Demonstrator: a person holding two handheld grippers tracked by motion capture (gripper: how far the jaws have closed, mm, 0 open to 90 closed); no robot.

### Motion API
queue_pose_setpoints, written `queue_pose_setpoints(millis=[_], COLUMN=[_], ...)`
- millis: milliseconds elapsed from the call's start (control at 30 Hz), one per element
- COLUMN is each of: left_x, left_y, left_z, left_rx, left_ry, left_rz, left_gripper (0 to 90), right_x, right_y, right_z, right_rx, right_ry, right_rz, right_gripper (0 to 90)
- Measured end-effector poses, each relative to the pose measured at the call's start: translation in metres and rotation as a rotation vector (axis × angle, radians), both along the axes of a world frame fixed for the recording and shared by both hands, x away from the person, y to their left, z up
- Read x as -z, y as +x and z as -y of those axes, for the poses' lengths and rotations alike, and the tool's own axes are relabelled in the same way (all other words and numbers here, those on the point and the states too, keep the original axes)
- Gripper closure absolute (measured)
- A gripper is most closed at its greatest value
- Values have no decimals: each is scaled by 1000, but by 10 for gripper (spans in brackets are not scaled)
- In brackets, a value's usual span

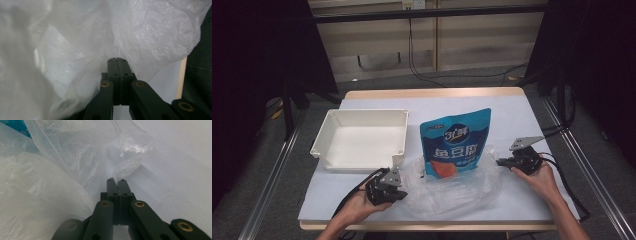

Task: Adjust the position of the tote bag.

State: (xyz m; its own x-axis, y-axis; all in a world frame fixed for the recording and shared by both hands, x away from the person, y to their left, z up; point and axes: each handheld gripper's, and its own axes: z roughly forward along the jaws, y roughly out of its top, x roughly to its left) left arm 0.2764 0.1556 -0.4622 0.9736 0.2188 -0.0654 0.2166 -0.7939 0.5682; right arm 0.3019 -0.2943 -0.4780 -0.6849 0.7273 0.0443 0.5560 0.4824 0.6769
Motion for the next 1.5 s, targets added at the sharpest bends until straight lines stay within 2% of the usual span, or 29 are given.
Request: queue_pose_setpoints(millis=[33, 67, 300, 333, 433, 467, 500, 533, 633, 700, 767, 800, 833, 867, 900, 967, 1000, 1033, 1067, 1100, 1133, 1200, 1233, 1333, 1367, 1400, 1433, 1467, 1500], left_x=[0, 0, 1, 1, 1, 1, -1, -4, -10, -13, -18, -18, -24, -24, -31, -35, -40, -50, -50, -58, -58, -66, -69, -75, -76, -77, -77, -78, -78], left_y=[1, 1, 1, 2, 4, 2, 2, 1, -2, -3, -5, -5, -6, -6, -8, -9, -9, -10, -10, -10, -10, -9, -8, -5, -3, -1, -1, 1, 1], left_z=[0, 0, 1, 0, -1, -1, -2, -5, -12, -15, -21, -21, -26, -26, -32, -35, -39, -43, -43, -45, -45, -44, -43, -32, -26, -16, -16, -11, -5], left_rx=[2, -5, -21, -19, -31, -49, -35, -48, -81, -90, -128, -128, -150, -150, -167, -179, -189, -202, -202, -208, -208, -213, -211, -196, -182, -169, -169, -154, -145], left_ry=[-2, 2, -12, -21, -35, -53, -50, -69, -116, -131, -166, -166, -174, -174, -205, -204, -229, -267, -267, -293, -293, -308, -316, -323, -322, -326, -326, -320, -326], left_rz=[3, -5, 6, -7, -15, -7, -10, -1, 0, 13, 21, 21, 32, 32, 43, 50, 63, 75, 75, 94, 94, 109, 116, 131, 129, 134, 134, 133, 132], left_gripper=[900, 900, 900, 900, 887, 863, 863, 811, 734, 705, 613, 604, 558, 519, 496, 471, 471, 462, 452, 450, 445, 435, 437, 490, 490, 557, 589, 589, 626], right_x=[0, 1, 1, 1, 1, -1, -1, -6, -11, -13, -23, -23, -30, -30, -37, -41, -43, -50, -50, -59, -59, -69, -77, -83, -85, -86, -85, -85, -85], right_y=[0, 0, -3, -3, -2, 0, 0, -2, -4, -5, -11, -11, -15, -15, -19, -22, -23, -29, -29, -33, -33, -36, -38, -39, -39, -39, -38, -38, -38], right_z=[1, 1, 2, 3, 4, 6, 6, 7, 11, 13, 17, 17, 20, 20, 22, 22, 22, 21, 21, 21, 21, 22, 23, 20, 18, 10, 5, 5, 0], right_rx=[-3, -4, 12, 18, 22, 26, 26, 34, 52, 65, 78, 78, 91, 91, 90, 89, 85, 83, 83, 82, 82, 82, 76, 68, 46, 12, -14, -14, -26], right_ry=[10, 8, -8, 10, 22, 75, 75, 76, 90, 91, 121, 121, 138, 138, 148, 150, 153, 154, 154, 168, 168, 189, 203, 198, 202, 201, 204, 204, 201], right_rz=[-1, 2, 13, 7, 3, 11, 11, 31, 46, 55, 79, 79, 104, 104, 123, 121, 122, 149, 149, 173, 173, 196, 201, 213, 208, 205, 198, 198, 198], right_gripper=[900, 900, 900, 900, 898, 799, 799, 757, 632, 597, 531, 531, 499, 499, 477, 468, 466, 451, 451, 442, 442, 426, 441, 488, 541, 659, 699, 699, 739])
